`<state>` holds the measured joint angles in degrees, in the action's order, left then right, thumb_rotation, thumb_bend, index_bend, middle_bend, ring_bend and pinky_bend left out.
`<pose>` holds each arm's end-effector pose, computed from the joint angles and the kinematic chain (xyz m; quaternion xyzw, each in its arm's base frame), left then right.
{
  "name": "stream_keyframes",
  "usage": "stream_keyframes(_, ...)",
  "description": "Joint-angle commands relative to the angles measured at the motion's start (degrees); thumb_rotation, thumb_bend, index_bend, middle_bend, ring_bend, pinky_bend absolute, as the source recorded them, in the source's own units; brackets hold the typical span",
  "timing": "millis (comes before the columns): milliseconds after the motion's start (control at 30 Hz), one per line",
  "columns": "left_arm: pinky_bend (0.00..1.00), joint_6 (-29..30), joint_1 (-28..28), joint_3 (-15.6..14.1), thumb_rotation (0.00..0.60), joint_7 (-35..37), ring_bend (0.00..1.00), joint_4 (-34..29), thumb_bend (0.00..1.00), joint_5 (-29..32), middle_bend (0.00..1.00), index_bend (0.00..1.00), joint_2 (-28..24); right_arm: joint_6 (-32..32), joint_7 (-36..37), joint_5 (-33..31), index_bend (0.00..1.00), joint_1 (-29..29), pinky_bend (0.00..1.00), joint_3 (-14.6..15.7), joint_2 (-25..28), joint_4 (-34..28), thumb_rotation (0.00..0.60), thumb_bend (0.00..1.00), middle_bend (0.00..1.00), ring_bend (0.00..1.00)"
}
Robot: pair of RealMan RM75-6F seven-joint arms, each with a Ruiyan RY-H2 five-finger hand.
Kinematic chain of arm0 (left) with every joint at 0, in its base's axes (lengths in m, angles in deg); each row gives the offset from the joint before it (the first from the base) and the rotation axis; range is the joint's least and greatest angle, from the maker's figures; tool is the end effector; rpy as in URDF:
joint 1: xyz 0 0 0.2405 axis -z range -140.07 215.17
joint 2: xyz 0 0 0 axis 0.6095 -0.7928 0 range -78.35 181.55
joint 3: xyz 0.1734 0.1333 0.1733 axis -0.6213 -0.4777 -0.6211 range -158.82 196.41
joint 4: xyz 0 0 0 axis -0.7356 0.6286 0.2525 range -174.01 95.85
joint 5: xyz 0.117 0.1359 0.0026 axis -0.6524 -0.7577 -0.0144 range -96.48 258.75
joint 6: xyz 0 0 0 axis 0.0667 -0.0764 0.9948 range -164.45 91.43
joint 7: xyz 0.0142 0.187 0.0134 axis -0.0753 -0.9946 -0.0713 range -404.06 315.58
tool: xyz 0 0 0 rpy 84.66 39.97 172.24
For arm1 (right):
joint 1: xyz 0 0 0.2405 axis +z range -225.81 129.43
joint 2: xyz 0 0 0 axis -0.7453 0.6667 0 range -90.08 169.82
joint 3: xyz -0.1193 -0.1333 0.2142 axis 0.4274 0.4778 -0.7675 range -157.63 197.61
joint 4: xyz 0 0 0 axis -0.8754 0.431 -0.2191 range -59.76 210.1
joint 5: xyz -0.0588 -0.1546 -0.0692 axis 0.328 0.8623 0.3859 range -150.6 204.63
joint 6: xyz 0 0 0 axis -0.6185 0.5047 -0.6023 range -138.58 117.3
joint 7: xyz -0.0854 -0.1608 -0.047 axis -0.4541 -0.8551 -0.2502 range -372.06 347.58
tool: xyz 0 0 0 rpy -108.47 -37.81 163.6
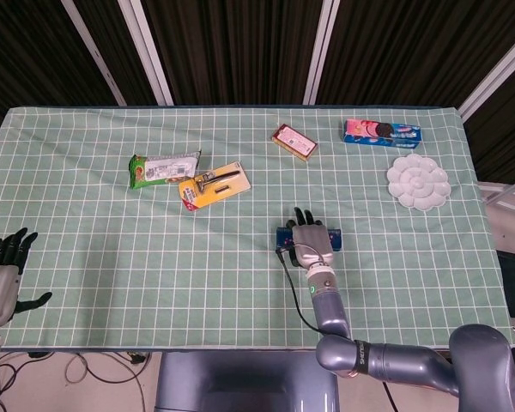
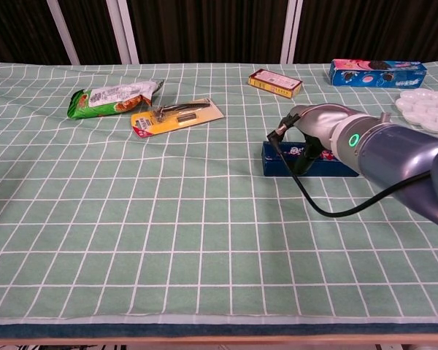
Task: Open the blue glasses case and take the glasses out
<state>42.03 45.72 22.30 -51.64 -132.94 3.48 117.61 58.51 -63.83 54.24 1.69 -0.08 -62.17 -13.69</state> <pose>-0.3308 0.2425 0.1745 -0.5985 -0.4148 -0.3314 0.5999 -0.1290 -0.3996 -0.0476 0.6741 -0.4659 0.2690 0.5061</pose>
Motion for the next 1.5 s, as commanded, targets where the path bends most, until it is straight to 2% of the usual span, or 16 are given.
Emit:
stream_keyframes(33,0.00,0.0,0.0,0.0,0.600,0.0,0.00,0.0,0.01,0.0,0.00,0.00,0.0,0.0,0.1,-0.2,0.26,0.2,0.23,0.1,0.0,0.1,0.600,0.51,0.02,0.00)
stream_keyframes(733,0.00,-0.1,0.0,0.1,0.600,0.4,0.00,0.0,0.01,0.2,0.00,0.00,-0.1,0.1,1.2,-1.5,0.27,1.1,0.23,1.1,0.0,1.0,0.600,0.60,0.02,0.00)
stream_keyframes(967,0.00,-0.1,0.1,0.1,0.600,0.5,0.00,0.0,0.01,0.2,0.00,0.00,-0.1,0.1,1.5,-1.7,0.29,1.2,0.23,1.1,0.1,1.0,0.600,0.80,0.02,0.00)
stream_keyframes(1200,0.00,-0.2,0.0,0.1,0.600,0.6,0.00,-0.1,0.01,0.3,0.00,0.00,-0.2,-0.1,1.5,-2.4,0.29,1.8,0.23,0.7,0.0,1.4,0.600,0.86,0.02,0.00)
stream_keyframes(1367,0.00,-0.3,0.1,0.1,0.600,0.5,0.00,-0.1,0.01,0.4,0.00,0.00,-0.2,-0.2,1.6,-2.9,0.30,2.1,0.23,0.4,0.2,1.6,0.600,0.96,0.03,0.00)
stream_keyframes(1500,0.00,-0.3,0.1,0.1,0.600,0.4,0.00,-0.1,0.01,0.4,0.00,0.00,-0.2,-0.3,1.6,-3.4,0.30,2.4,0.23,0.1,0.3,1.6,0.600,1.00,0.03,0.00)
